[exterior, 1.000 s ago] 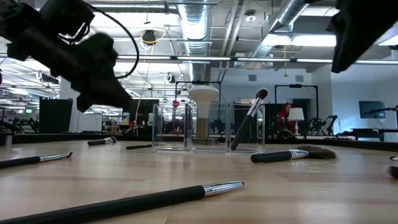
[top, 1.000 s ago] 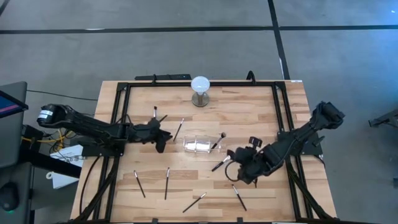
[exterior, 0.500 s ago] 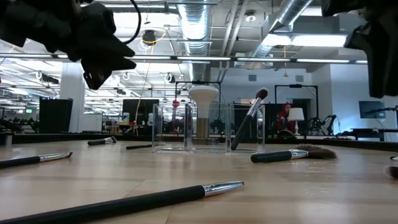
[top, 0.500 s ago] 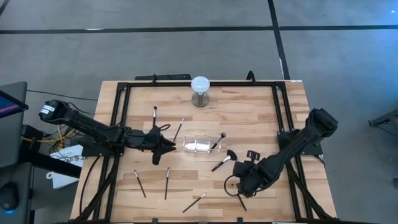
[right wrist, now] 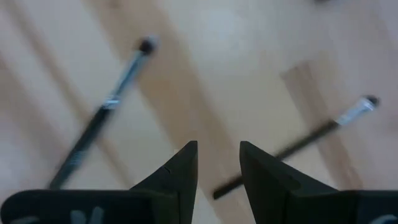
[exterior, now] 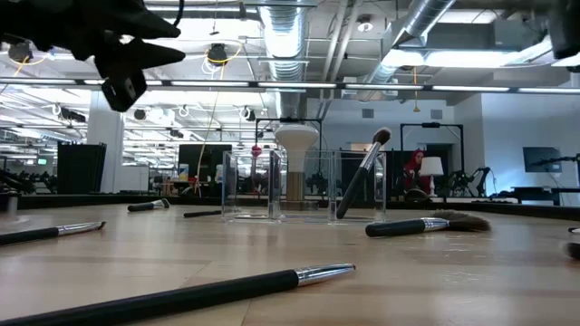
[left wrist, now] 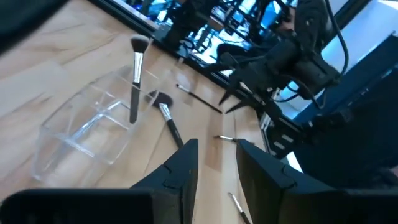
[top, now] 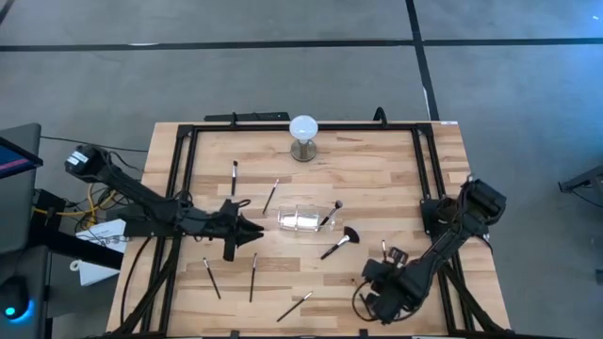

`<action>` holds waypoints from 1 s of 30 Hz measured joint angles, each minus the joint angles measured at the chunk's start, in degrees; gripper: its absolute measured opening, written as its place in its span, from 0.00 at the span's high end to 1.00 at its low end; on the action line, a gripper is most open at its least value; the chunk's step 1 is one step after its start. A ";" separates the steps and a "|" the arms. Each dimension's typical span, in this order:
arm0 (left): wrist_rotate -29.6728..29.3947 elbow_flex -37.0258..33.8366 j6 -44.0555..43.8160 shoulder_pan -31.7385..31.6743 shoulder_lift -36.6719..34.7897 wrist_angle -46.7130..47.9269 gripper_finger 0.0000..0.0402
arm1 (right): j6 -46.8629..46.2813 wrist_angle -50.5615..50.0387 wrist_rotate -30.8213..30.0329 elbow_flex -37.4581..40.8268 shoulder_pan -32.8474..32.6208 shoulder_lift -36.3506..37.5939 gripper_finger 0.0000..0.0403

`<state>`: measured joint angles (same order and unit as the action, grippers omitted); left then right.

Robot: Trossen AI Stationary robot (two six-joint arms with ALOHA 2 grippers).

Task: Put items in baskets/containers
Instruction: Put the black eyeshadow brush into the transparent organizer

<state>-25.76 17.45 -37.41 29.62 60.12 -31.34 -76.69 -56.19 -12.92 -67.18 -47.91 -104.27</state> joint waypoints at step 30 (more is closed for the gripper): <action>-22.66 -0.04 5.67 15.40 -2.27 -2.99 0.74 | -6.39 2.09 7.06 13.01 10.72 15.28 0.81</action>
<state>-48.41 17.41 -31.74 45.02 57.85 -34.33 -83.08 -54.10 -5.86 -54.17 -37.18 -88.99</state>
